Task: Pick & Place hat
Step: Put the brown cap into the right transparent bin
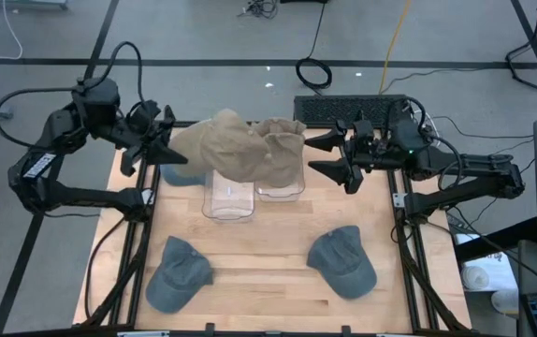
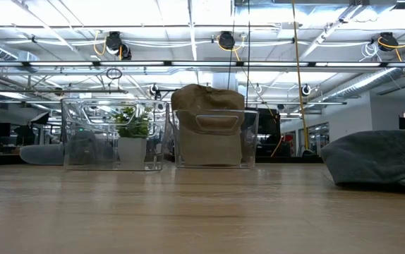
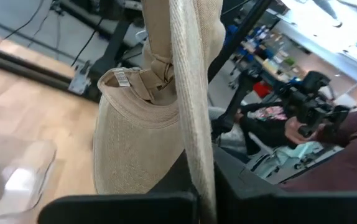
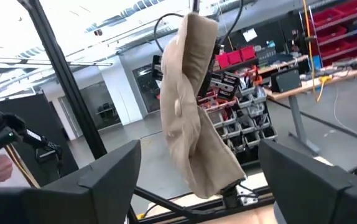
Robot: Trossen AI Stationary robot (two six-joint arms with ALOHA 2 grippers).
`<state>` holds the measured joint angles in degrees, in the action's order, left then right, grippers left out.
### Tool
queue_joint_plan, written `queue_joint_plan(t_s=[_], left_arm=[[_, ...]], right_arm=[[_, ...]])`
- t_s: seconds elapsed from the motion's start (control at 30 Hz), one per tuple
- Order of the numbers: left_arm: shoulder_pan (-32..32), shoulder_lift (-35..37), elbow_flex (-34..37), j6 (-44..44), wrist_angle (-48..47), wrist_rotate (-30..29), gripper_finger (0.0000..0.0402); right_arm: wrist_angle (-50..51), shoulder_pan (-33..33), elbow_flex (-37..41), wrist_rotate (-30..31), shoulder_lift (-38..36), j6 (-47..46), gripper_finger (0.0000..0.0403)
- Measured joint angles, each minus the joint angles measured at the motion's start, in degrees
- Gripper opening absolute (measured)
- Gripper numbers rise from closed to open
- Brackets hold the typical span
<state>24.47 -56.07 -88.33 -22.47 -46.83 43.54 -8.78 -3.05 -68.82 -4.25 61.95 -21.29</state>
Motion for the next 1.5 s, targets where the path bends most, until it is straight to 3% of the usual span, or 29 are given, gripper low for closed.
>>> queue_joint_plan(t_s=[0.47, 0.73, 1.3, 1.5], left_arm=[[-0.3, -2.6, 0.0, -0.3, -0.7, -4.7, 0.0009], [-1.6, -4.9, 0.0, -0.3, 1.9, -4.7, 0.0009], [-3.4, -7.9, 0.0, -2.3, 8.0, -6.0, 0.0008], [-3.7, -8.0, 0.0, -2.7, 8.0, -6.8, 0.0008]], right_arm=[[-0.5, 0.0, 0.0, 5.7, 1.7, -2.5, 0.0334], [-0.9, 0.0, -0.2, 6.0, 1.9, -2.0, 0.0334], [0.4, 0.0, -7.5, 2.6, 10.2, 3.0, 0.0333], [0.4, 0.1, -7.5, 2.5, 10.1, 4.0, 0.0287]])
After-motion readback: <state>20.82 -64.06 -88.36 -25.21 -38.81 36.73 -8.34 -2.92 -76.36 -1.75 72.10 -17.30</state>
